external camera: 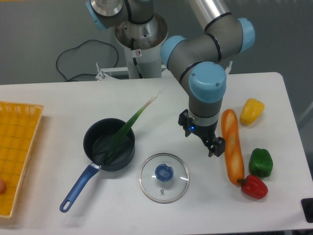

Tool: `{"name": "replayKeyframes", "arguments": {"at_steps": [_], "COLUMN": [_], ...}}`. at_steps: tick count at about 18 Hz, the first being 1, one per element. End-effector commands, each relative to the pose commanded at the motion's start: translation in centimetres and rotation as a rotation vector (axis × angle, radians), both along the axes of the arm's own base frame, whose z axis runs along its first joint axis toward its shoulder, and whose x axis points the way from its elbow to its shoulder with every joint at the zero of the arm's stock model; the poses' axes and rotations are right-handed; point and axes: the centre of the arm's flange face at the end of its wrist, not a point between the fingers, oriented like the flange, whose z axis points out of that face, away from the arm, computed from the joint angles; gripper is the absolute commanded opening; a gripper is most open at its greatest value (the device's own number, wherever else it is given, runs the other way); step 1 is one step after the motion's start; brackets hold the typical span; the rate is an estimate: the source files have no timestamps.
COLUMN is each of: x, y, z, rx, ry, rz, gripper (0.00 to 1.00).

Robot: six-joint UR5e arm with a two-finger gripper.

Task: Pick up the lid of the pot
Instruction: 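Move the open gripper over the glass lid's blue knob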

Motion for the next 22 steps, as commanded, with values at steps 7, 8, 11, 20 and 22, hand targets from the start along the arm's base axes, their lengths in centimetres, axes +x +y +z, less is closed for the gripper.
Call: {"name": "replayKeyframes", "arguments": {"at_steps": [7, 8, 11, 20, 22], "x": [2.0, 2.3, 3.1, 5.3, 5.9], "y": [-0.5, -0.5, -0.5, 2.0, 1.6], "z": [0.6, 0.4, 0.3, -1.9, -3.3], "rx": [0.006, 0.002, 0.001, -0.002, -0.018], "ry": [-0.01, -0.012, -0.021, -0.056, -0.077], "rz": [0.047, 0.047, 0.073, 0.266, 0.264], "gripper": [1.0, 1.0, 1.0, 1.0, 1.0]}}
